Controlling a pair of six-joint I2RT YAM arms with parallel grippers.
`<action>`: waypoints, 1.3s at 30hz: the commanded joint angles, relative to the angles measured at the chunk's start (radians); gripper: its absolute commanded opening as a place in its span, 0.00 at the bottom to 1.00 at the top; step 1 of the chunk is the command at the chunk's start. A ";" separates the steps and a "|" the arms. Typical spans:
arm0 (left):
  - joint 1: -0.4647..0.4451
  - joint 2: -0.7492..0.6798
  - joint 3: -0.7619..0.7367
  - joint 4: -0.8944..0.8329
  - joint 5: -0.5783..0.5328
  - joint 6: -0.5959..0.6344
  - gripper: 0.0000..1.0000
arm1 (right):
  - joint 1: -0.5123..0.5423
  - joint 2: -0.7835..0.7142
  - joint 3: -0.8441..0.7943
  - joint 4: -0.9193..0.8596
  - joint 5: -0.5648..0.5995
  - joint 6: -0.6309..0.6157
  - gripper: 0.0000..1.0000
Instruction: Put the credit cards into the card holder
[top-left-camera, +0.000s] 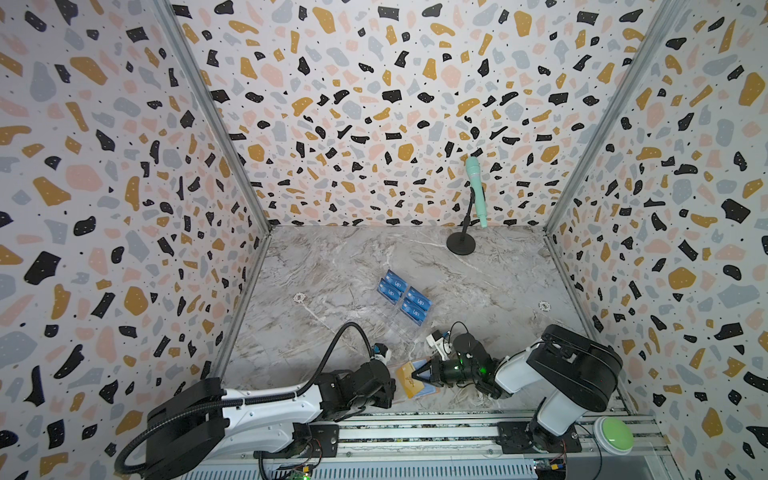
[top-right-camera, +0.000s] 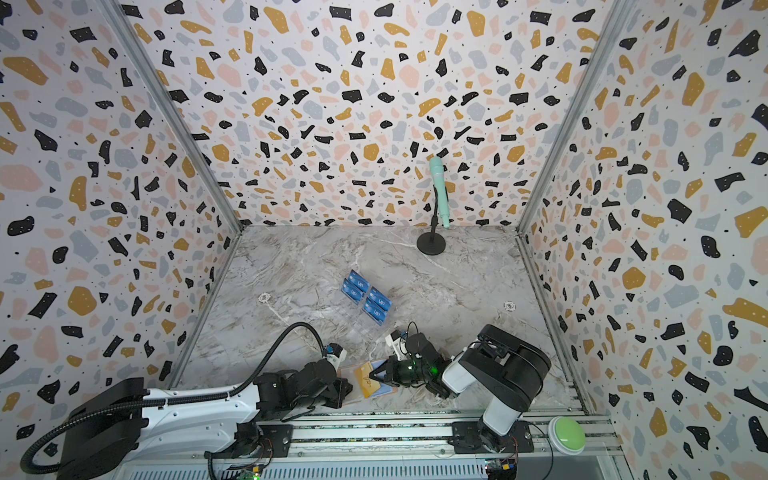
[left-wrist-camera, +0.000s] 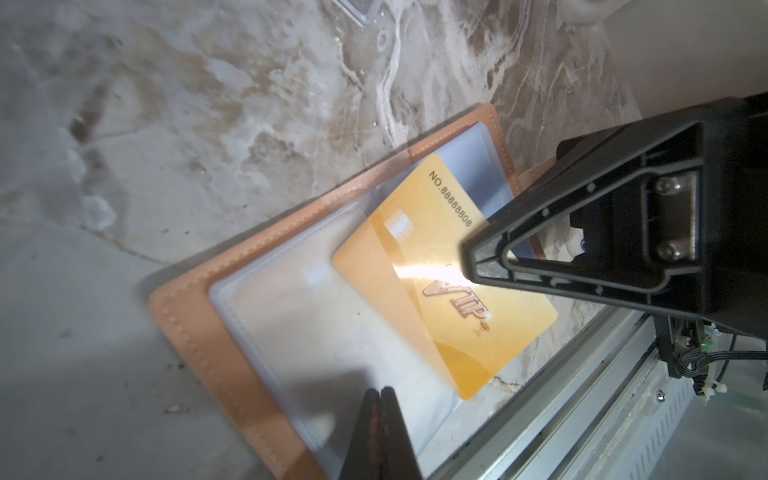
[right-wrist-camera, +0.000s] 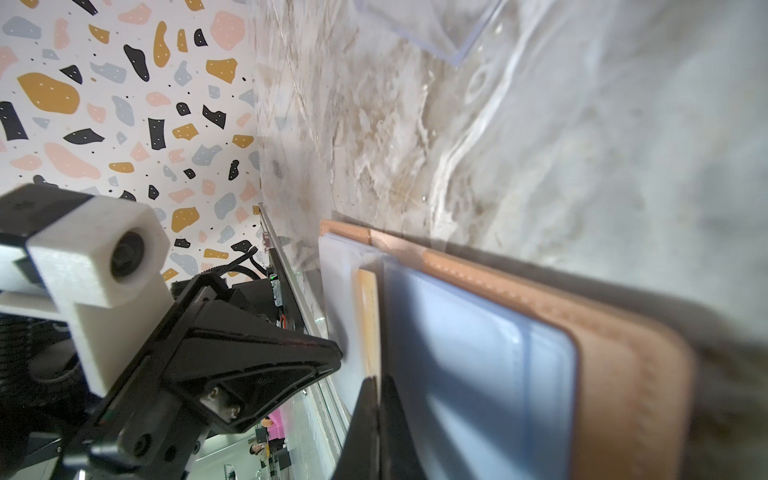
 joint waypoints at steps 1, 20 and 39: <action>-0.005 -0.009 -0.012 -0.031 -0.011 -0.011 0.00 | 0.006 0.007 0.009 -0.007 0.020 -0.015 0.00; -0.007 -0.023 -0.023 -0.030 -0.008 -0.019 0.00 | 0.009 0.062 0.030 0.057 0.016 -0.041 0.00; 0.019 -0.176 0.082 -0.162 -0.147 -0.145 0.29 | 0.071 -0.120 0.182 -0.528 0.147 -0.246 0.26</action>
